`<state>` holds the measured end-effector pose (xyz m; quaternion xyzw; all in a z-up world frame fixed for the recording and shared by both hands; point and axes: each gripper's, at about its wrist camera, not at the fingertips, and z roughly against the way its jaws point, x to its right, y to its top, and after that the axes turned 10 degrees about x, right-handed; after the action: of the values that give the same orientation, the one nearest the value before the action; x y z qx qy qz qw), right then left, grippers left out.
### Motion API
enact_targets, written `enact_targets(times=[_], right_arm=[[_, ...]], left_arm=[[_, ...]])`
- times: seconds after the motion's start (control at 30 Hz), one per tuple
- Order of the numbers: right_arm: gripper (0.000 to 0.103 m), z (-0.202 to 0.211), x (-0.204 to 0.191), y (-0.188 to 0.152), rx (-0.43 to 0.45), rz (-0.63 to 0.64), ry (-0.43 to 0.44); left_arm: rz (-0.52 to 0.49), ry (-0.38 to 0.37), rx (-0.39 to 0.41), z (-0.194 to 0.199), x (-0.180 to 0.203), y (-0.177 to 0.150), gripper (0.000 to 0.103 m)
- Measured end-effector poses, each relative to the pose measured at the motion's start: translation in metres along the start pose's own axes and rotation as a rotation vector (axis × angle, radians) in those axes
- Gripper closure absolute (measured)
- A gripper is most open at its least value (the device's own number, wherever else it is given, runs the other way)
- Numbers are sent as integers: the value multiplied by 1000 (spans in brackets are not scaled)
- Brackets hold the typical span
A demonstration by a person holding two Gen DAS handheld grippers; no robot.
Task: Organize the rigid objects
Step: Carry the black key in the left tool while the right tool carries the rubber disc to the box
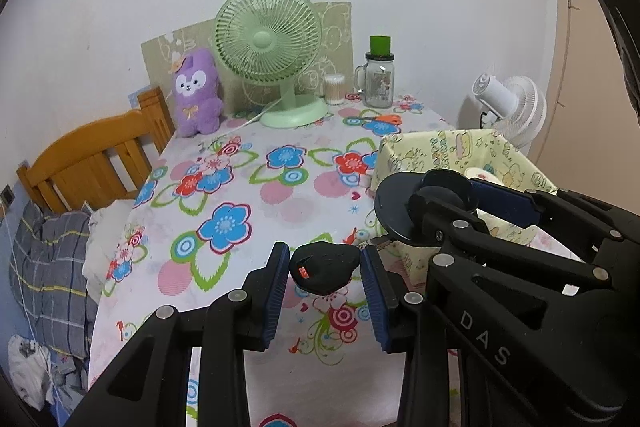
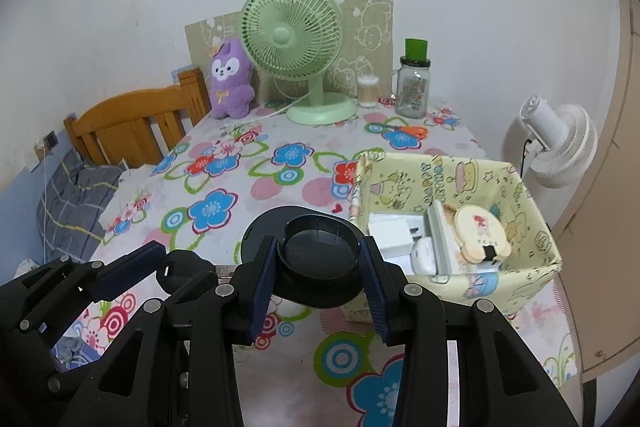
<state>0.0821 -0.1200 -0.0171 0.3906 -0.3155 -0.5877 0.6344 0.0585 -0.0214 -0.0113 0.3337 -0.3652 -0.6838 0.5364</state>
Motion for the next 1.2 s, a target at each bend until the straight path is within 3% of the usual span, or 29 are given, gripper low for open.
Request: enact_targets(times=[0.63, 1.2], right_arm=[[59, 8, 44, 14, 20, -22, -66], [59, -5, 97, 16, -1, -56, -141]], left_arm=[[-38, -56, 17, -11, 40, 23, 66], [-72, -128, -8, -46, 83, 35, 66]])
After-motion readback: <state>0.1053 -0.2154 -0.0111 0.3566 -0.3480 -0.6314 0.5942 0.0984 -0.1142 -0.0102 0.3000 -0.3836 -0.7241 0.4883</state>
